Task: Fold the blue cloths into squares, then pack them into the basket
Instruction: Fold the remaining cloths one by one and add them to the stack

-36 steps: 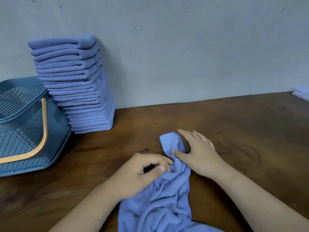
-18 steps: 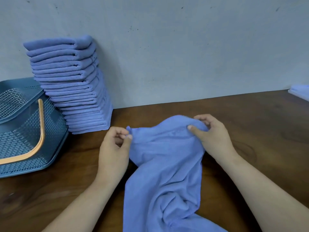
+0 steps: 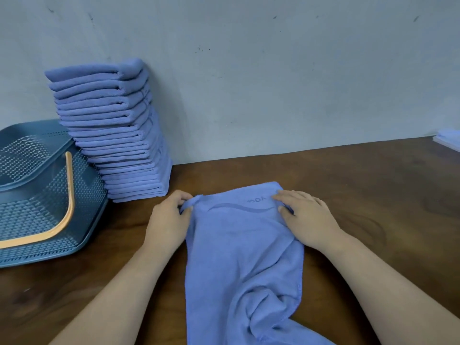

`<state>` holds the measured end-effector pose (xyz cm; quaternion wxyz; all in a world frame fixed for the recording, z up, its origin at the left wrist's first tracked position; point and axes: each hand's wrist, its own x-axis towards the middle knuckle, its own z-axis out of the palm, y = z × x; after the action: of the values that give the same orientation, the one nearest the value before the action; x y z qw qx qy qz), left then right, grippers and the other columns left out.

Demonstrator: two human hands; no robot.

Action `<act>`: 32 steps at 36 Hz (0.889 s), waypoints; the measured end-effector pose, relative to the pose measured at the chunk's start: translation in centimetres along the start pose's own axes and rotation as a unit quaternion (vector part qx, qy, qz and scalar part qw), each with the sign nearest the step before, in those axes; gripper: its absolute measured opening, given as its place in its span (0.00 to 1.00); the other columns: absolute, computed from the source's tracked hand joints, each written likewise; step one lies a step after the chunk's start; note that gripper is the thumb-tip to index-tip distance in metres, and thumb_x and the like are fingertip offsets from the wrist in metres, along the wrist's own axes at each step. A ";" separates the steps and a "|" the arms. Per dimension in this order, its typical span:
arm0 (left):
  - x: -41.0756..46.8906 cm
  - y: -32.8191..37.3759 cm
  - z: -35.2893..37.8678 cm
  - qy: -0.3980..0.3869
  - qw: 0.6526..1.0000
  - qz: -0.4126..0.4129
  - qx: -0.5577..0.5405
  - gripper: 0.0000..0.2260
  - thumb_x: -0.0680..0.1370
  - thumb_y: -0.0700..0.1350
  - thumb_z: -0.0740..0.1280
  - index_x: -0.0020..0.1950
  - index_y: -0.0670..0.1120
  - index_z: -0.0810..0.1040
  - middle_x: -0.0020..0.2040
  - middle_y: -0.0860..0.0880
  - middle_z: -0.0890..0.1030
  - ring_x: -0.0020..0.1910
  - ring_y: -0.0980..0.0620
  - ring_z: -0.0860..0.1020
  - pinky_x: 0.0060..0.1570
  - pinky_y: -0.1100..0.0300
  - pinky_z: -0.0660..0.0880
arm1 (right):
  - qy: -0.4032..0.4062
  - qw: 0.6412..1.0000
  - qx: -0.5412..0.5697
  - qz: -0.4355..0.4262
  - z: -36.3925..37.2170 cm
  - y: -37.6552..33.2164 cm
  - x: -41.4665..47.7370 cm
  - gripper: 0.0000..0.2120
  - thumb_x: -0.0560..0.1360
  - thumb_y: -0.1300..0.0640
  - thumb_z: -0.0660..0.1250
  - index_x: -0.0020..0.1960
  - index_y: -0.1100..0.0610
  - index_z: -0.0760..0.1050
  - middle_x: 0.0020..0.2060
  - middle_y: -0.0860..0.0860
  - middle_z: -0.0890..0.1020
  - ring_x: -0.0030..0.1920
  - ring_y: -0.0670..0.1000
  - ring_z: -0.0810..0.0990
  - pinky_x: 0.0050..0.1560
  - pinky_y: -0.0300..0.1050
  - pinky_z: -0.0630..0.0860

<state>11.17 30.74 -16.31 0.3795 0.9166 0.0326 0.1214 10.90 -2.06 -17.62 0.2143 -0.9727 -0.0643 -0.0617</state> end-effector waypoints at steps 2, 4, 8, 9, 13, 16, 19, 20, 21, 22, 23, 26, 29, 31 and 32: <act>2.4 0.0 -0.1 0.010 0.999 -0.021 -0.026 0.09 0.83 0.42 0.68 0.59 0.55 0.80 0.50 0.60 0.83 0.47 0.62 0.79 0.41 0.67 0.70 | -0.011 1.000 -0.008 0.009 0.1 0.0 1.3 0.21 0.86 0.47 0.56 0.78 0.37 0.68 0.79 0.35 0.65 0.80 0.43 0.59 0.78 0.51 0.54; 4.6 0.2 0.2 0.014 0.999 -0.027 -0.040 0.09 0.84 0.42 0.67 0.61 0.54 0.78 0.51 0.58 0.83 0.48 0.63 0.79 0.40 0.67 0.69 | -0.024 0.999 -0.005 0.021 0.0 0.2 3.2 0.22 0.86 0.46 0.55 0.80 0.39 0.65 0.80 0.38 0.66 0.82 0.46 0.58 0.80 0.54 0.53; 7.5 0.0 1.9 0.047 0.998 0.000 -0.040 0.11 0.84 0.39 0.63 0.59 0.54 0.77 0.48 0.56 0.83 0.47 0.55 0.81 0.38 0.62 0.70 | -0.033 0.998 -0.001 0.046 -0.4 0.6 6.9 0.26 0.85 0.39 0.55 0.81 0.42 0.63 0.78 0.47 0.71 0.82 0.49 0.59 0.80 0.58 0.53; 8.1 -0.1 2.3 0.052 0.998 0.005 -0.033 0.11 0.84 0.38 0.62 0.61 0.52 0.77 0.48 0.57 0.82 0.49 0.52 0.82 0.38 0.62 0.71 | -0.037 0.998 0.000 0.049 -0.4 0.6 7.7 0.26 0.85 0.38 0.55 0.81 0.43 0.64 0.78 0.47 0.70 0.82 0.50 0.58 0.80 0.58 0.52; 9.8 0.7 3.1 0.086 0.994 0.053 0.049 0.18 0.84 0.37 0.61 0.74 0.46 0.72 0.68 0.48 0.77 0.66 0.46 0.76 0.56 0.55 0.73 | -0.049 0.997 0.001 0.053 -0.5 1.0 10.9 0.25 0.84 0.36 0.53 0.79 0.41 0.66 0.79 0.43 0.68 0.83 0.48 0.56 0.81 0.59 0.50; 9.0 1.7 3.8 0.126 0.961 0.143 0.201 0.19 0.82 0.36 0.63 0.72 0.47 0.75 0.67 0.48 0.78 0.64 0.43 0.75 0.57 0.48 0.73 | -0.059 0.997 -0.020 0.037 0.2 1.2 12.5 0.25 0.84 0.35 0.51 0.79 0.40 0.63 0.81 0.39 0.64 0.84 0.49 0.54 0.81 0.62 0.49; 7.9 1.8 5.0 0.042 0.959 0.138 0.243 0.16 0.85 0.51 0.60 0.71 0.50 0.76 0.66 0.49 0.81 0.64 0.42 0.77 0.64 0.46 0.71 | -0.051 0.998 -0.041 0.025 0.7 1.1 13.1 0.26 0.85 0.36 0.51 0.80 0.41 0.62 0.82 0.38 0.61 0.84 0.50 0.54 0.81 0.63 0.50; 7.9 1.7 5.4 -0.016 0.966 0.102 0.239 0.20 0.86 0.56 0.56 0.75 0.51 0.73 0.72 0.50 0.78 0.70 0.43 0.74 0.70 0.45 0.68 | -0.050 0.997 -0.048 0.023 0.8 1.2 13.3 0.26 0.85 0.35 0.51 0.81 0.41 0.61 0.82 0.38 0.60 0.84 0.50 0.54 0.81 0.63 0.50; 8.2 1.5 5.6 -0.064 0.965 0.069 0.244 0.24 0.86 0.60 0.53 0.79 0.53 0.68 0.78 0.50 0.71 0.77 0.45 0.68 0.77 0.44 0.63 | -0.051 0.997 -0.055 0.022 0.9 1.3 13.4 0.27 0.85 0.35 0.50 0.82 0.41 0.60 0.83 0.38 0.59 0.84 0.50 0.53 0.81 0.63 0.50; 8.7 1.4 5.6 -0.096 0.962 0.051 0.250 0.27 0.86 0.63 0.51 0.83 0.54 0.63 0.83 0.51 0.64 0.82 0.47 0.61 0.80 0.43 0.56 | -0.053 0.996 -0.062 0.021 1.0 1.5 13.5 0.29 0.85 0.34 0.49 0.83 0.41 0.58 0.83 0.38 0.57 0.84 0.50 0.52 0.81 0.63 0.50; 9.2 1.2 5.5 -0.118 0.959 0.042 0.256 0.30 0.85 0.66 0.50 0.85 0.55 0.59 0.86 0.52 0.58 0.84 0.48 0.54 0.82 0.42 0.51 | -0.053 0.996 -0.065 0.021 1.1 1.7 13.7 0.29 0.85 0.33 0.48 0.83 0.41 0.57 0.84 0.37 0.55 0.84 0.50 0.52 0.81 0.62 0.50; 10.6 0.6 4.8 -0.151 0.955 0.040 0.253 0.32 0.84 0.69 0.48 0.86 0.58 0.53 0.87 0.53 0.49 0.86 0.51 0.46 0.83 0.43 0.44 | -0.048 0.997 -0.060 0.021 1.5 2.1 13.9 0.31 0.84 0.32 0.47 0.84 0.41 0.56 0.84 0.38 0.54 0.84 0.50 0.51 0.82 0.60 0.49; 11.2 0.0 4.8 -0.156 0.959 0.039 0.233 0.32 0.84 0.69 0.49 0.86 0.59 0.53 0.87 0.54 0.49 0.86 0.53 0.45 0.83 0.44 0.43 | -0.037 0.998 -0.040 0.023 1.7 2.5 14.3 0.32 0.83 0.30 0.46 0.84 0.41 0.56 0.84 0.39 0.57 0.84 0.50 0.53 0.82 0.59 0.50; 11.1 -0.4 5.0 -0.118 0.975 0.049 0.180 0.30 0.85 0.66 0.52 0.85 0.57 0.58 0.86 0.54 0.55 0.85 0.52 0.51 0.83 0.45 0.49 | -0.027 0.999 -0.022 0.020 1.7 2.7 14.4 0.32 0.83 0.30 0.48 0.83 0.42 0.59 0.83 0.40 0.60 0.83 0.51 0.55 0.82 0.59 0.52; 11.0 -0.6 5.0 -0.087 0.986 0.055 0.128 0.28 0.86 0.64 0.55 0.84 0.55 0.63 0.84 0.53 0.62 0.84 0.51 0.57 0.81 0.47 0.55 | -0.017 1.000 -0.008 0.017 1.8 2.9 14.4 0.31 0.84 0.31 0.50 0.83 0.43 0.61 0.82 0.41 0.62 0.83 0.51 0.57 0.81 0.58 0.53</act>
<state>23.09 29.38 -17.93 0.2531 0.9651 -0.0353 0.0569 25.65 -2.50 -18.28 0.2064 -0.9762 -0.0511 -0.0423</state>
